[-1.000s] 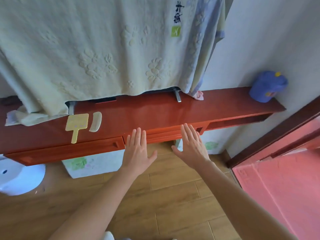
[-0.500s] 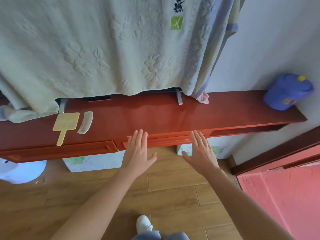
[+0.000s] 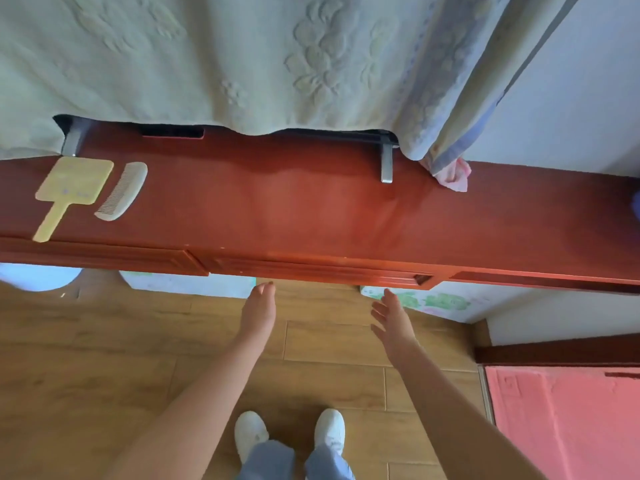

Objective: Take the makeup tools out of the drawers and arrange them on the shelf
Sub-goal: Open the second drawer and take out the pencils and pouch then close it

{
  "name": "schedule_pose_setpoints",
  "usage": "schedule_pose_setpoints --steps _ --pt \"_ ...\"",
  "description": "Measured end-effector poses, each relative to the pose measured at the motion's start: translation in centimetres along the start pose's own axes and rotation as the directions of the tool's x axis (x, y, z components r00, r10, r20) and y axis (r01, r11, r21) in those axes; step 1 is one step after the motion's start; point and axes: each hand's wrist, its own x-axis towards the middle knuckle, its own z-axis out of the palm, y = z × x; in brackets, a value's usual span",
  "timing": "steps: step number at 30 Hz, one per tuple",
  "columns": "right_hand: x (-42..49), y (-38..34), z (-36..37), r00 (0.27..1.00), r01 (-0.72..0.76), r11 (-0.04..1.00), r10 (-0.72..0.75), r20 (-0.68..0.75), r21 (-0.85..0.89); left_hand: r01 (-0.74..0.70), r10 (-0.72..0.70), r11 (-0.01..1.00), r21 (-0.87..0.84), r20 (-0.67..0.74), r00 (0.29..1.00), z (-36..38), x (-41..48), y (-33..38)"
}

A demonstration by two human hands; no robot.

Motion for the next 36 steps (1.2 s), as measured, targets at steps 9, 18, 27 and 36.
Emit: schedule_pose_setpoints --steps 9,18,27,36 --pt "5.0 -0.8 3.3 0.972 -0.233 0.619 0.137 0.190 0.750 0.291 -0.275 0.601 -0.745 0.149 0.950 2.1 5.3 0.7" --pt "6.0 -0.6 4.0 0.982 -0.189 0.564 0.132 0.138 0.804 0.316 -0.184 0.419 -0.851 0.261 0.948 1.0 6.5 0.4" --pt "4.0 1.8 3.1 0.977 -0.204 0.649 0.180 0.113 0.733 0.387 -0.301 0.478 -0.788 0.267 0.916 -0.5 4.1 -1.4" --pt "-2.2 9.0 -1.0 0.950 -0.273 0.645 0.298 0.093 0.713 0.460 -0.383 0.540 -0.705 0.282 0.880 -3.9 -2.2 -8.6"
